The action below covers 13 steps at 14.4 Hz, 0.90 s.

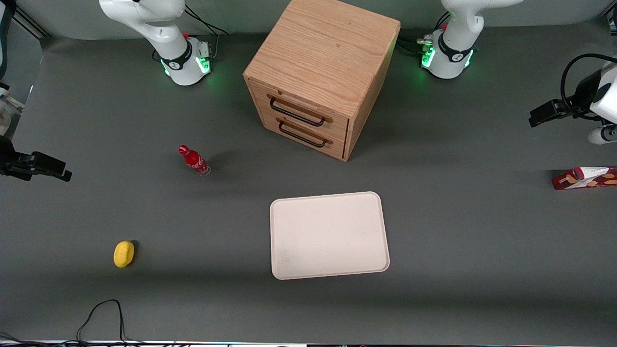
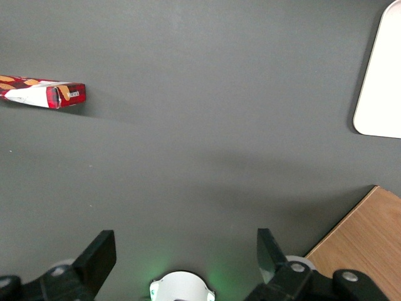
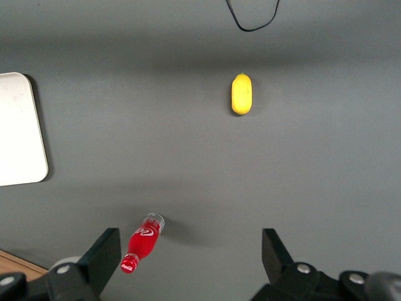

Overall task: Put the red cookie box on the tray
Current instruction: 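Move the left gripper down toward the red-and-white cookie box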

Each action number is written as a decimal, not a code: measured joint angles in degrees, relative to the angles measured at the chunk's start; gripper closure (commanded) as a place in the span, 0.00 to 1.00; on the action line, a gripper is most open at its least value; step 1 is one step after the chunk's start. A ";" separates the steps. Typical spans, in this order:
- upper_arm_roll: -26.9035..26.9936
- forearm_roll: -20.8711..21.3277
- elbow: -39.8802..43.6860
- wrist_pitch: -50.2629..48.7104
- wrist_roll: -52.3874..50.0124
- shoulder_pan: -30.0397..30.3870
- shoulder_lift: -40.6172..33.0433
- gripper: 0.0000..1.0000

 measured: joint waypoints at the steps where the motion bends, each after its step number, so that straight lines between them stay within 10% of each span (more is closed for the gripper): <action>1: -0.01 0.00 0.01 -0.07 -0.01 -0.10 0.00 0.00; 13: 0.64 0.12 3.70 -4.96 7.34 -0.02 1.98 0.00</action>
